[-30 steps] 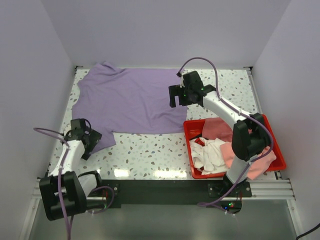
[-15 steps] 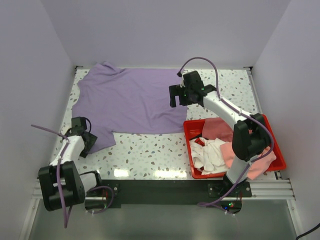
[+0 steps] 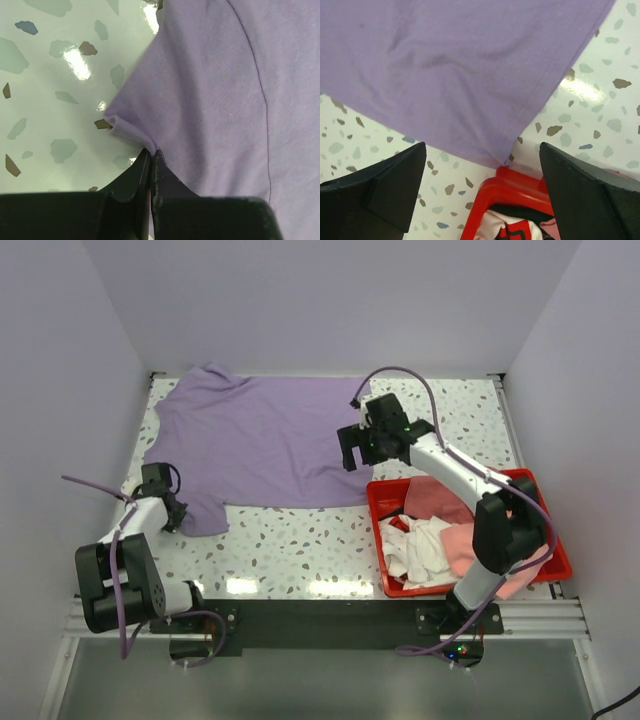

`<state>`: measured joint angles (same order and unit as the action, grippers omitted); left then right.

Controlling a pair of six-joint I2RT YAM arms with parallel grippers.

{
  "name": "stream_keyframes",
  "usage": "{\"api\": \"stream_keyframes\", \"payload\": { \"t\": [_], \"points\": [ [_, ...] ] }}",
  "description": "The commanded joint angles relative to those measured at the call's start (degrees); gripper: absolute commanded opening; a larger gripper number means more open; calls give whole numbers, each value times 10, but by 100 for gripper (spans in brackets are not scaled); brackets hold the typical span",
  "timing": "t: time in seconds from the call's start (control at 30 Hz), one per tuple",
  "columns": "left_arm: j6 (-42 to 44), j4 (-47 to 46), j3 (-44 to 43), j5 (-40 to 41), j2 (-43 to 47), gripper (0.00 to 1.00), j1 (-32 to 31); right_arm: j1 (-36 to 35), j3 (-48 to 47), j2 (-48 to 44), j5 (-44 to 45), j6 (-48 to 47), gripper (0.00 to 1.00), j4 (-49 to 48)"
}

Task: Fold and stack the t-shirts
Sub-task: Flatten the tshirt out

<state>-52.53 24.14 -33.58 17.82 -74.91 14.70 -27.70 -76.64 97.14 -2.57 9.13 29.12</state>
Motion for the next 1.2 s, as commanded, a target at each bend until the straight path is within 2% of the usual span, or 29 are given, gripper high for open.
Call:
{"api": "stream_keyframes", "payload": {
  "t": [0.0,0.13,0.27,0.43,0.7,1.07,1.17],
  "points": [
    [-8,4,-10,-14,13,0,2,-56,1,-32,16,-70,99,29],
    [-13,13,-48,-3,57,0,13,-114,-14,-17,60,-88,99,53],
    [-14,13,-73,6,67,0,36,-151,-14,-1,36,-96,99,64],
    [-11,17,-103,-21,29,0,94,-167,-6,27,-15,-64,99,71],
    [-11,15,-101,-16,26,0,134,-179,-12,74,14,-53,99,77],
    [-7,22,-104,-28,47,0,145,-199,30,71,24,-60,99,87],
    [-7,25,-98,-31,55,0,146,-199,42,68,55,-60,97,88]
  ]
}}
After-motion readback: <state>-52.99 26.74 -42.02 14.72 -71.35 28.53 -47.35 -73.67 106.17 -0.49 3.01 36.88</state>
